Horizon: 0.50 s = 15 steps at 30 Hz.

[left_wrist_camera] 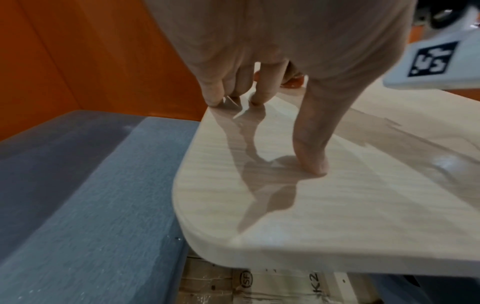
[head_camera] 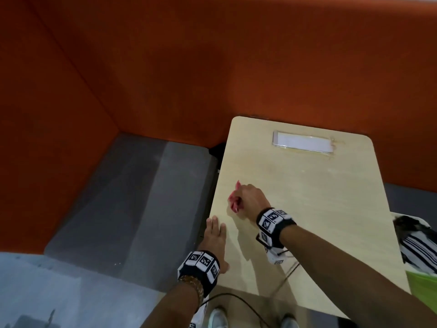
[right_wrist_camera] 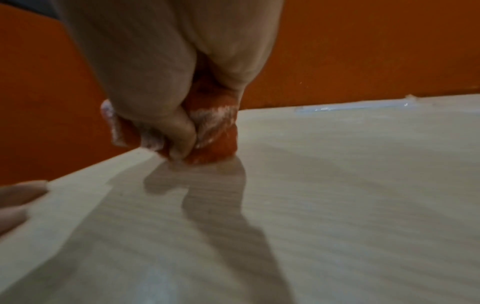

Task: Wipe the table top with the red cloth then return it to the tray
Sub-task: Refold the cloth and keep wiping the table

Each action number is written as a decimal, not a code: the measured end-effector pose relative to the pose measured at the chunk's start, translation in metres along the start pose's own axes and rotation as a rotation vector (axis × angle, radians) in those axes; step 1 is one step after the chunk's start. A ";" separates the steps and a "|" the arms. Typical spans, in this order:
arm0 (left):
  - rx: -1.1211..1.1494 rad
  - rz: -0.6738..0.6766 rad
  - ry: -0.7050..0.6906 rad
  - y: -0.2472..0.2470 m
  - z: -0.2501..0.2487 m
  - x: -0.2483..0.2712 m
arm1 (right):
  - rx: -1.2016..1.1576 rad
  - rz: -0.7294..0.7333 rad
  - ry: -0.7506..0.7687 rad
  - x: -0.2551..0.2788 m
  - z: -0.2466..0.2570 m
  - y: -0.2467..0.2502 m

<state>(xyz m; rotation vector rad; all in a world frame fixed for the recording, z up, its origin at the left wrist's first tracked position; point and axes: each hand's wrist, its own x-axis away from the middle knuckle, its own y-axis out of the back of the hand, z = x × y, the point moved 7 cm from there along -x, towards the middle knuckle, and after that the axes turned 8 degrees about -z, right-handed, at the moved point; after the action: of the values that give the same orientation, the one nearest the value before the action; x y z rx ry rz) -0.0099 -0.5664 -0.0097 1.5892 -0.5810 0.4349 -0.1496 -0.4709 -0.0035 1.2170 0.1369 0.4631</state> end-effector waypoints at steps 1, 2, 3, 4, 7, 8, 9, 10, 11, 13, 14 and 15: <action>-0.009 0.005 -0.001 -0.001 0.000 0.001 | 0.037 -0.014 0.003 -0.012 0.001 0.002; -0.017 0.008 -0.003 -0.002 -0.001 0.002 | 0.055 -0.038 -0.008 -0.030 0.002 0.006; -0.020 0.004 0.000 -0.003 0.000 0.002 | 0.064 -0.054 -0.012 -0.047 0.005 0.013; -0.001 0.000 0.007 -0.004 0.001 0.002 | 0.088 -0.053 -0.010 -0.061 0.008 0.022; 0.064 0.009 0.016 -0.006 0.001 0.002 | 0.097 -0.044 0.000 -0.069 0.013 0.035; 0.047 0.012 0.022 -0.006 0.000 0.002 | 0.095 -0.041 -0.011 -0.061 0.013 0.034; 0.010 0.018 0.028 -0.003 -0.002 0.002 | 0.081 -0.028 -0.018 -0.052 0.011 0.028; -0.043 0.026 0.030 0.001 -0.007 0.003 | 0.042 -0.006 -0.020 -0.041 0.009 0.021; -0.111 0.028 0.026 0.007 -0.013 0.004 | 0.001 0.013 0.000 -0.033 0.007 0.013; -0.210 0.016 0.006 0.020 -0.025 -0.001 | 0.003 0.024 0.037 -0.032 0.007 0.011; -0.179 -0.002 0.009 0.025 -0.031 -0.009 | 0.022 0.008 0.044 -0.038 0.005 0.017; -0.113 -0.031 0.010 0.029 -0.035 -0.017 | 0.041 -0.020 0.040 -0.046 0.001 0.026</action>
<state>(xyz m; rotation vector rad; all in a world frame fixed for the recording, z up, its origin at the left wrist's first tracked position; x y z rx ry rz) -0.0389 -0.5313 0.0067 1.4854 -0.5626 0.3800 -0.1976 -0.4843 0.0139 1.2462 0.1934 0.4697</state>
